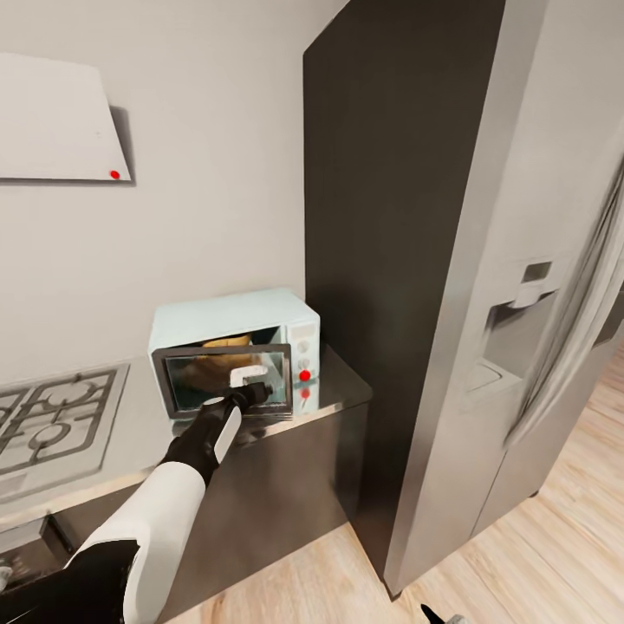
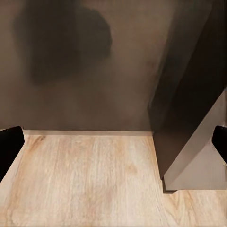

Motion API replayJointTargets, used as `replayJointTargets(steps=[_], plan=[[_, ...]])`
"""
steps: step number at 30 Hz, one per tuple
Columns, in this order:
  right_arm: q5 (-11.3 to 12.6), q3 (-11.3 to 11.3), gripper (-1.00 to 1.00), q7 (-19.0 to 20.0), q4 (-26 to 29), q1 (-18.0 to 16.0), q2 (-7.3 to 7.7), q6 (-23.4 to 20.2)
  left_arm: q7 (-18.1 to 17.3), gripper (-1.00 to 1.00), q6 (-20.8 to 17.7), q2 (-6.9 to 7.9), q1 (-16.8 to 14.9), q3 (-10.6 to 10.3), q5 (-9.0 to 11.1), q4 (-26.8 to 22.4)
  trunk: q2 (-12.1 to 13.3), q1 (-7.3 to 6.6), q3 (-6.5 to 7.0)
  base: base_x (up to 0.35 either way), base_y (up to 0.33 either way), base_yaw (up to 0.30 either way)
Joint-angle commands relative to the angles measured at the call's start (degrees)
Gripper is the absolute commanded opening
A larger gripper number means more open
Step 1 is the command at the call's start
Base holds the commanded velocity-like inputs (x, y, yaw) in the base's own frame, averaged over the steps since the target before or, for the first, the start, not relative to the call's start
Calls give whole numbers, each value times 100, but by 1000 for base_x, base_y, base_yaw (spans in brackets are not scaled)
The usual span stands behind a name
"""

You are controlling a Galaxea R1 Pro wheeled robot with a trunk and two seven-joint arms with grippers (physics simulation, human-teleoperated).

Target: In the kitchen, take the popcorn bag from the countertop, put it into the microwave, and heat it until the popcorn is cooked so the cooked popcorn ends up inside the bag.

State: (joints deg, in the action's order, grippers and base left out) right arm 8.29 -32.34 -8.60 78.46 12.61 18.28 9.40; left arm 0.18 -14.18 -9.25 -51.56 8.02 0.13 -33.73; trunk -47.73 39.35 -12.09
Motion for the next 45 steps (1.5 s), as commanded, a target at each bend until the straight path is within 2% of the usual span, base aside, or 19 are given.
replayJointTargets(steps=[1,17,45], plan=[[59,-18,100,-27,3,-3,6,26,-1,100,-35,-7,-3,23,13,-11,-5,5,-7,316,-86,0],[51,-55,100,12,14,9,9,11,-1,100,-32,-7,-3,24,13,-19,-5,5,-7,111,-16,0],[49,-87,100,25,3,14,9,16,-10,100,-23,2,1,33,13,-19,-5,5,-7,27,0,0]])
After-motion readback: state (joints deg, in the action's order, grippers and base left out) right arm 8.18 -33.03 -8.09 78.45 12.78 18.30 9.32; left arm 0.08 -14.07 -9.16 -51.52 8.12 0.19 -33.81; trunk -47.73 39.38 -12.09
